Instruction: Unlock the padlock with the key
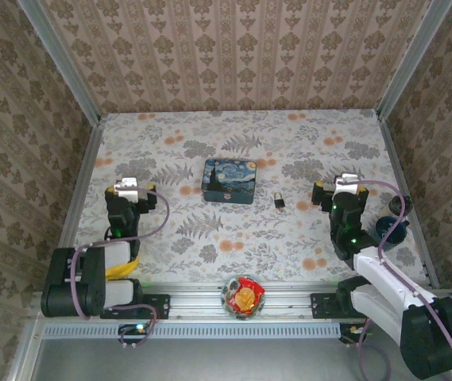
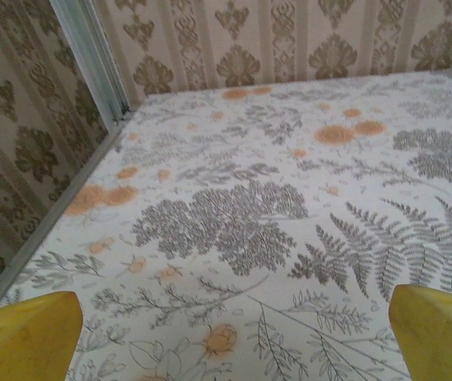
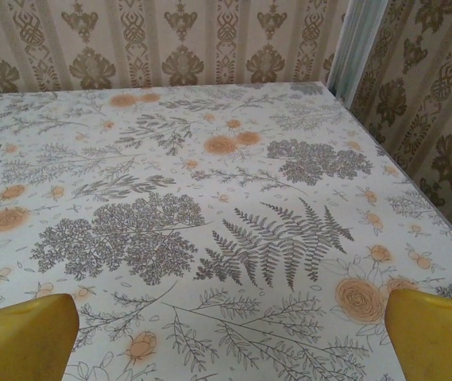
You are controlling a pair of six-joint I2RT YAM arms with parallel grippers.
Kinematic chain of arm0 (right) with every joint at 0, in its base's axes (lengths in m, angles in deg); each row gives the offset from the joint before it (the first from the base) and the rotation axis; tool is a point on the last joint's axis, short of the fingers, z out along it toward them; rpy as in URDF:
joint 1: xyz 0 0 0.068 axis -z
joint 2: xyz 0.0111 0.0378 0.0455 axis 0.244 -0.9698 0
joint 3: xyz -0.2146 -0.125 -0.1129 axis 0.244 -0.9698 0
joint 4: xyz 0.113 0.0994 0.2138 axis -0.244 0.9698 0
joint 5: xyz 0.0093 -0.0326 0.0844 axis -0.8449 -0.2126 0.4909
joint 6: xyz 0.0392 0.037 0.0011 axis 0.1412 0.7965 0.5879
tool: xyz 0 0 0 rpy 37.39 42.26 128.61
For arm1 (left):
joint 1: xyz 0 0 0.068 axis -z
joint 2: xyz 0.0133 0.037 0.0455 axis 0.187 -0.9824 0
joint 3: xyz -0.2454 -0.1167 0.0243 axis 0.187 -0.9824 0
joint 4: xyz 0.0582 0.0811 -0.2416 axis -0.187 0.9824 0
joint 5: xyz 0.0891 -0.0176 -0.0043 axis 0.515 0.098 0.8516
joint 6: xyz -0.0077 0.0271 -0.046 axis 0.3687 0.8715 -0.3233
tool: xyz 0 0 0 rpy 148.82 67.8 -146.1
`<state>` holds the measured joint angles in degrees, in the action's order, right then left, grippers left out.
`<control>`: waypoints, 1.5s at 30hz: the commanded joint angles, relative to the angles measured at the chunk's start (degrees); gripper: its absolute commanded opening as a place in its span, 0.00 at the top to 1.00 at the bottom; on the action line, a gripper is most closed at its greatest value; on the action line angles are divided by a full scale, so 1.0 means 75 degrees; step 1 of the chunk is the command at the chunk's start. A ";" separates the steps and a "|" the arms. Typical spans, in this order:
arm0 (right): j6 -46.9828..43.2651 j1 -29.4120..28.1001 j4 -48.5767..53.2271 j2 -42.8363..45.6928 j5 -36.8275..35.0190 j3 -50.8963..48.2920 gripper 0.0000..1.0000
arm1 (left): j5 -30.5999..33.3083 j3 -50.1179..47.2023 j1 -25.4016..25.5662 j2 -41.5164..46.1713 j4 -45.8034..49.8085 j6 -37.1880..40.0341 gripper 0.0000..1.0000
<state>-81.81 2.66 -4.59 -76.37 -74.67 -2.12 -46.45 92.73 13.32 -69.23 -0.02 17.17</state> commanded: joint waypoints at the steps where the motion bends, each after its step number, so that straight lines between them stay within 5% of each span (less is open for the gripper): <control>1: -0.0185 0.0150 -0.0935 0.0091 0.0392 -0.0288 0.00 | -0.0401 0.0174 -0.0046 -0.0412 -0.0864 0.0148 0.00; 9: -0.0290 0.0396 -0.1884 0.0162 0.0689 -0.0904 0.00 | -0.0692 0.0177 -0.0036 -0.2226 -0.2531 0.0308 0.00; 18: -0.0294 0.0769 -0.2980 -0.0437 0.1189 -0.1285 0.00 | -0.1608 0.1436 -0.0314 -0.1910 0.0290 0.0233 0.00; 37: -0.0513 0.1071 -0.7113 -0.5154 0.2331 -0.0707 0.00 | -0.1445 0.1497 -0.0492 -0.1964 0.0285 0.0004 0.00; 41: -0.0339 0.1317 -0.5358 -0.4774 0.2685 -0.0070 0.00 | -0.1422 0.1491 -0.0492 -0.1968 0.0282 0.0001 0.00; 44: -0.0496 0.1561 -0.3374 -0.4859 0.4012 0.1028 0.00 | -0.1421 0.1504 -0.0493 -0.1961 0.0284 -0.0003 0.00; 45: -0.0416 0.1696 -0.3824 -0.4854 0.4307 0.0808 0.00 | -0.1410 0.1498 -0.0483 -0.1971 0.0290 0.0000 0.00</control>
<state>-84.61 14.03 -38.67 -113.50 -51.00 1.72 -56.66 103.70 9.61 -84.99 2.41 18.02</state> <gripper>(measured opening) 0.999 0.999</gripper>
